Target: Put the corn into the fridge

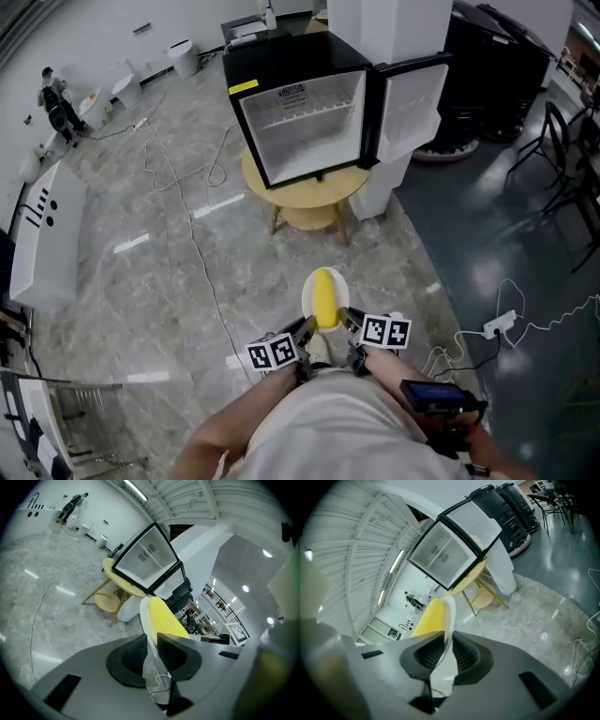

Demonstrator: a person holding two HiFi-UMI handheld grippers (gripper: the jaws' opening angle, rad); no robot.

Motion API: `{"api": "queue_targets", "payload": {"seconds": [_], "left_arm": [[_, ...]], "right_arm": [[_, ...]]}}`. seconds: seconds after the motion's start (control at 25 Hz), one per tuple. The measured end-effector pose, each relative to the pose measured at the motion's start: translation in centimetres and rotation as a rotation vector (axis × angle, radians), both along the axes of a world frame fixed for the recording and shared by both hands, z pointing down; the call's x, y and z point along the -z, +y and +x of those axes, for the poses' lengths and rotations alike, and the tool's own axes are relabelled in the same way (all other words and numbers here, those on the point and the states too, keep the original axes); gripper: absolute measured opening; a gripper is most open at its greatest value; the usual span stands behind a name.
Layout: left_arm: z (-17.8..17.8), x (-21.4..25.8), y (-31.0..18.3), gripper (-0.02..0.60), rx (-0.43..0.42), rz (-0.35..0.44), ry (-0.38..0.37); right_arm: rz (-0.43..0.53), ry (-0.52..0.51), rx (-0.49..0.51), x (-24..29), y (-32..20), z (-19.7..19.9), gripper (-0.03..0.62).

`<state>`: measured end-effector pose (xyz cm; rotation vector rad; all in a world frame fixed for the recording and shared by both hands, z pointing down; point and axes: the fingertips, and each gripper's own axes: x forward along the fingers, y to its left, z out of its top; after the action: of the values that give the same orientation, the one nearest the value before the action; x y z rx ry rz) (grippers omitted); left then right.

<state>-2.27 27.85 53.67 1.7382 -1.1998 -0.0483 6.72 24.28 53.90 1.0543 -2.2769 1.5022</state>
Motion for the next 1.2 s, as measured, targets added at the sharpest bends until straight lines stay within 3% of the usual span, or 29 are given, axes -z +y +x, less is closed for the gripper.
{"api": "queue_targets", "payload": {"seconds": [0.6, 1.2], "left_arm": [[-1.0, 1.1, 1.1, 0.071, 0.019, 0.027, -0.029], [1.7, 0.3, 0.4, 0.071, 0.0, 0.018, -0.04]], "right_arm": [[0.05, 0.007, 0.035, 1.2, 0.6, -1.2, 0.051], [0.04, 0.016, 0.036, 0.5, 0.0, 1.5, 0.051]]}}
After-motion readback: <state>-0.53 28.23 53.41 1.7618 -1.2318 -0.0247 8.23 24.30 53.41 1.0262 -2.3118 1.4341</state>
